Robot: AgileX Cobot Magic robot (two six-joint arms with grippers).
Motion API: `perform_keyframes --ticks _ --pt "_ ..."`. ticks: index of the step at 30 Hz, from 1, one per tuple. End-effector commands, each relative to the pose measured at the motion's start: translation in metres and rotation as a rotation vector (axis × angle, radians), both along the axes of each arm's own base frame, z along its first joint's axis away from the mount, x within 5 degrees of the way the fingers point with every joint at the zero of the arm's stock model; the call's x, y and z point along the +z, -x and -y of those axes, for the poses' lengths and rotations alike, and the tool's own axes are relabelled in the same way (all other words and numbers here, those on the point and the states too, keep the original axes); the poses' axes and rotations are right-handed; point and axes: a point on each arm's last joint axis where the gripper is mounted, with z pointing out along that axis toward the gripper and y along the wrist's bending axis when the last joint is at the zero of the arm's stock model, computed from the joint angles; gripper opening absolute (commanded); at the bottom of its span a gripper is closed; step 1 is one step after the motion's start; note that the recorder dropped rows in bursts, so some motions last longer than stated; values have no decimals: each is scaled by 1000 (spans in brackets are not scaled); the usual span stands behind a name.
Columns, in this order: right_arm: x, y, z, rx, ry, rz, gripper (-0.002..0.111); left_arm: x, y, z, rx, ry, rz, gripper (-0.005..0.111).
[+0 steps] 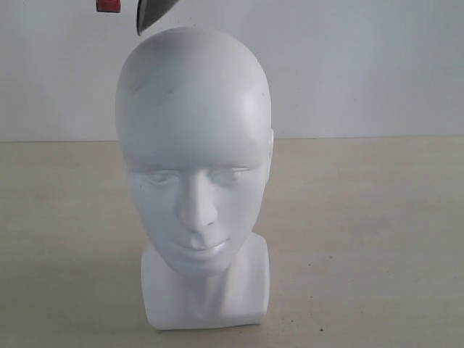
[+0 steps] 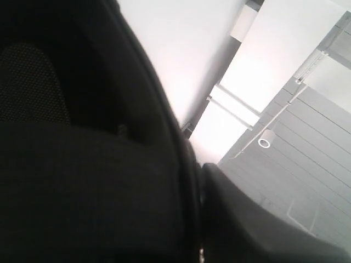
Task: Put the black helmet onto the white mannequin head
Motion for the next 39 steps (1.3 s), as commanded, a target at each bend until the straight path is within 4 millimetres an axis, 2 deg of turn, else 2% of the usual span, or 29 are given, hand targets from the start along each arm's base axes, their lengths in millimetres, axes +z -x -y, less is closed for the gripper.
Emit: perform_keyframes --ticks 1,7,12,16,20,22,24,28,32,33,34,35,36,37,38,39 --pt "8 3 0 7 -28 93 0 16 9 8 -90 51 95 4" --pt "10 4 0 7 -30 122 0 23 5 28 -166 38 112 4" --pt "10 4 0 10 -38 127 0 15 -3 42 -199 26 85 4" --pt "14 6 1 22 -79 171 0 10 -7 46 -203 6 74 4" --pt "14 6 2 58 -215 174 0 8 -7 49 -205 -32 87 4" --pt "24 7 0 59 -165 133 0 7 -6 50 -202 -55 101 4" --pt "38 8 -1 52 -123 84 0 7 -6 51 -196 -62 108 4" --pt "85 6 -1 50 -119 64 0 6 -5 52 -199 -80 114 4" --pt "120 -15 -1 59 -116 -46 0 4 -3 56 -211 -105 126 4" --pt "143 -28 -5 103 -86 -112 0 3 -3 57 -214 -119 129 4" --pt "153 -34 -8 131 -60 -137 0 2 -3 58 -216 -128 131 4" --pt "178 -46 -20 225 45 -233 0 -1 -4 59 -216 -132 124 4" --pt "191 -48 -27 289 95 -286 0 -2 -5 59 -217 -134 118 4" --pt "213 -61 -46 425 193 -405 0 -4 -6 60 -218 -137 114 4" --pt "224 -64 -53 467 220 -425 0 -4 -7 60 -218 -138 112 4" --pt "250 -72 -67 542 255 -421 0 -7 -8 62 -221 -156 112 4"
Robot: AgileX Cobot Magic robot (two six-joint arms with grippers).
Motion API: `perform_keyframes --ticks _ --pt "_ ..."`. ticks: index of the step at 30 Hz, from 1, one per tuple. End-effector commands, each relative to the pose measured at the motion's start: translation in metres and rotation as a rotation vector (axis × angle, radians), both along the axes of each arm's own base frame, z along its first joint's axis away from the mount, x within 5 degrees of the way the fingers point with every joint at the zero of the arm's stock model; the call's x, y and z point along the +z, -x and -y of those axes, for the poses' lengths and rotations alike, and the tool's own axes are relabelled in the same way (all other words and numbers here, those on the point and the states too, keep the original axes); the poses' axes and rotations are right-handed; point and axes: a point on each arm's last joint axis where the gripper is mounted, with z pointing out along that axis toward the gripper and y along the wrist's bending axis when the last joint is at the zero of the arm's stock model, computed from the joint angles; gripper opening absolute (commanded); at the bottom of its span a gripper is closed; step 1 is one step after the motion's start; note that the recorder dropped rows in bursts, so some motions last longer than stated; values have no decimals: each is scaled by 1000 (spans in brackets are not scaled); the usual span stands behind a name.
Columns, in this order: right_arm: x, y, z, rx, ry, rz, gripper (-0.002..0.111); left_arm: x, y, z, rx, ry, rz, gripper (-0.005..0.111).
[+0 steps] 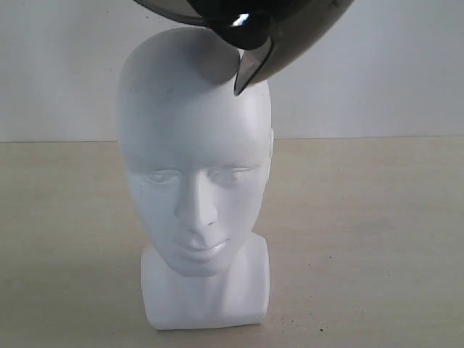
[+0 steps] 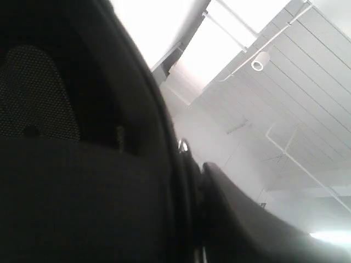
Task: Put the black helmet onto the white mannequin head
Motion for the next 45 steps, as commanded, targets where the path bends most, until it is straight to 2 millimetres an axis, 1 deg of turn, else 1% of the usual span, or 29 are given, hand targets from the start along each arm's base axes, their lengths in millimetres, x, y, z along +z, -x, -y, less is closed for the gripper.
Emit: perform_keyframes --ticks 1,2,4,5,6,8,9,11,14,20,23,26,31,35,39,41,43,45 --pt "58 -22 -37 230 158 -89 0 5 3 -1 -14 29 56 4" --pt "77 -32 -43 238 178 -103 0 1 1 2 -24 4 54 4" --pt "91 -47 -45 204 250 -172 0 -2 -1 4 -27 -13 50 4" --pt "95 -56 -46 182 276 -171 0 -3 -2 5 -29 -21 52 4" --pt "102 -61 -47 179 277 -152 0 -5 -2 6 -31 -32 53 4" --pt "112 -69 -55 222 304 -135 0 -15 -4 5 -25 -45 21 4" --pt "113 -73 -61 271 309 -168 0 -22 -7 3 -13 -46 -7 4" --pt "111 -80 -66 296 327 -211 0 -30 -11 -2 8 -60 -32 4" --pt "113 -91 -71 301 349 -208 0 -38 -13 -8 43 -76 -40 4" --pt "113 -93 -73 315 388 -216 0 -41 -10 -10 96 -98 18 4" --pt "115 -92 -78 363 361 -185 0 -43 -10 -9 104 -115 35 4" --pt "111 -93 -84 420 346 -214 0 -43 -9 -8 102 -126 44 4" --pt "109 -107 -90 411 323 -197 0 -45 -10 -10 124 -158 78 4" --pt "110 -111 -90 389 329 -175 0 -50 -15 -18 156 -179 70 4" --pt "111 -112 -90 384 321 -160 0 -62 -16 -29 200 -199 41 4" --pt "108 -116 -93 387 324 -173 0 -67 -16 -34 218 -205 24 4" --pt "102 -124 -96 391 331 -198 0 -70 -14 -39 236 -209 13 4" --pt "98 -132 -100 390 332 -206 0 -71 -12 -45 256 -209 11 4"
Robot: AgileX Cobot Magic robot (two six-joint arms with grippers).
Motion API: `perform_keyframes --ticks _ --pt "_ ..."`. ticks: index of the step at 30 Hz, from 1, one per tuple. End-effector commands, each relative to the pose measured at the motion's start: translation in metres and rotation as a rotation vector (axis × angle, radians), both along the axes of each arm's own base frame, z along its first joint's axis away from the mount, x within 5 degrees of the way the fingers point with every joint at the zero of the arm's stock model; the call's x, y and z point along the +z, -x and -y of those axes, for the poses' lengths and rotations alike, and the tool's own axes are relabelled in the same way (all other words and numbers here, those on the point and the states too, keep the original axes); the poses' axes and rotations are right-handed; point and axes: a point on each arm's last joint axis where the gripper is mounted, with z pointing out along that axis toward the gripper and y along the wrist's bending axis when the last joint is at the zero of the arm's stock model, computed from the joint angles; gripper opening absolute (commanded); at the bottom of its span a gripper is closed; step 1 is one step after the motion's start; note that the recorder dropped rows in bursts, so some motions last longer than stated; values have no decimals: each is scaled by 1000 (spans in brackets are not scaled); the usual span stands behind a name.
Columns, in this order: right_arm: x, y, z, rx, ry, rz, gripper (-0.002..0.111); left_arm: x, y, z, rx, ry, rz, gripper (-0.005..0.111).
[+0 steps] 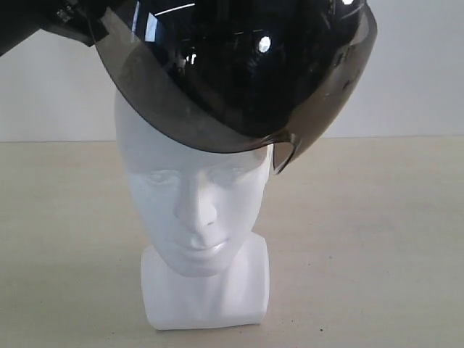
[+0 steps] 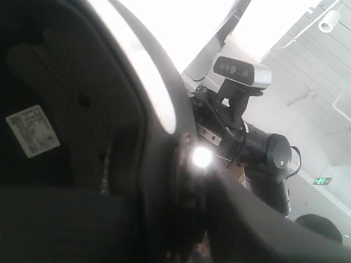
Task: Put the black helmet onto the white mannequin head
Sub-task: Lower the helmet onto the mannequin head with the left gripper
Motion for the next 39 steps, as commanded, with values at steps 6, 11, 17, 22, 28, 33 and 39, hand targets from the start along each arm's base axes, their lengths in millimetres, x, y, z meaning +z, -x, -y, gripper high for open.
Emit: perform_keyframes --ticks 6,11,17,22,28,33,39 --pt "-8 -27 -13 0 -49 28 0 -4 5 -25 167 -20 38 4" --pt "-10 -34 -21 34 -78 31 0 -11 6 -25 170 -23 12 4" --pt "-13 -37 -28 98 -90 29 0 -18 7 -26 189 -32 9 4" --pt "-15 -36 -29 110 -85 15 0 -31 8 -30 230 -23 -23 4" --pt "-16 -35 -29 122 -70 6 0 -38 6 -38 270 -8 -65 4" --pt "-19 -37 -32 136 -59 -4 0 -40 6 -39 254 -21 -79 4" --pt "-27 -41 -47 179 -24 3 0 -44 4 -46 226 -44 -140 4"
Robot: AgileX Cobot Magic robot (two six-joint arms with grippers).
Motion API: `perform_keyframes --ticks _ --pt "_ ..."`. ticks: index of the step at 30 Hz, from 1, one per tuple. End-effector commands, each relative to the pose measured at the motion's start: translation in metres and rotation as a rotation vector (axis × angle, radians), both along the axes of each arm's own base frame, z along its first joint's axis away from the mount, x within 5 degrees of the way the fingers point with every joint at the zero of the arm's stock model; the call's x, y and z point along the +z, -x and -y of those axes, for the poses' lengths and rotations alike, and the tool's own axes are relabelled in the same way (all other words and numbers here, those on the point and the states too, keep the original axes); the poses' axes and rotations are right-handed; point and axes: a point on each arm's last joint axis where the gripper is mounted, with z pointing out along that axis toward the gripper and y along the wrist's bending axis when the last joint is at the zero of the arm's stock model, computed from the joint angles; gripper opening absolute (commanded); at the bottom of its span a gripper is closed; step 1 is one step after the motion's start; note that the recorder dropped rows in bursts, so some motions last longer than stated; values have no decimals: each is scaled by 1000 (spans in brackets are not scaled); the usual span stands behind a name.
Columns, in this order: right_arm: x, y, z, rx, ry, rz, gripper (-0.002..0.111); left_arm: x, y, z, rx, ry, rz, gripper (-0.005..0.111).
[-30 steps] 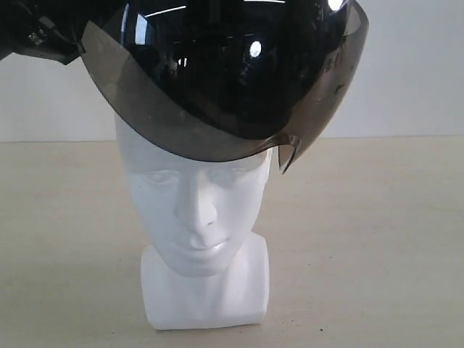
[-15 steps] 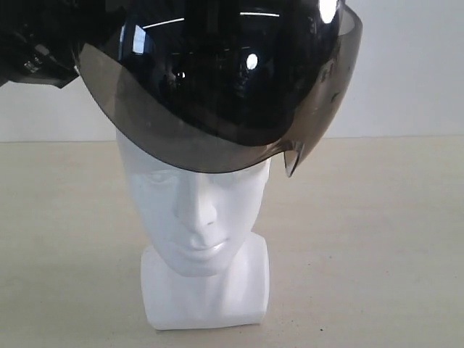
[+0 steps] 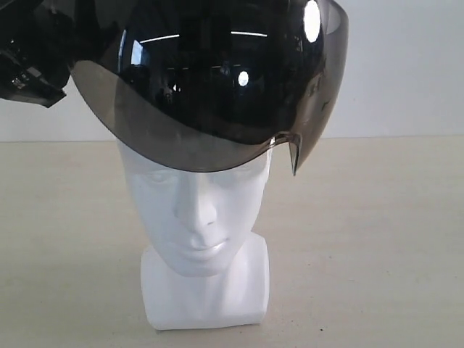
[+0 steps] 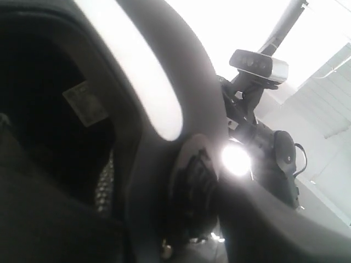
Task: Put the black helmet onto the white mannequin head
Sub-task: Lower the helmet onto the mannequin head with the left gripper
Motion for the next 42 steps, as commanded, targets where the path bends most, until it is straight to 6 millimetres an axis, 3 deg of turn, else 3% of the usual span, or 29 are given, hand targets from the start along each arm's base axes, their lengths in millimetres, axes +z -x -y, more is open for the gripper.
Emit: perform_keyframes --ticks 1,23,30,37,42 --pt "-3 0 -14 41 11 19 0 -5 -9 -14 100 -47 -44 4" --pt "-26 -24 -28 47 47 -16 0 -39 5 -19 126 -100 -121 4" --pt "-31 -20 -30 77 80 -60 0 -43 15 -31 182 -101 -122 4" --pt "-35 -6 -53 161 120 -60 0 -52 21 -34 195 -104 -153 4" --pt "-46 -9 -62 176 138 -106 0 -55 24 -32 178 -146 -137 4"
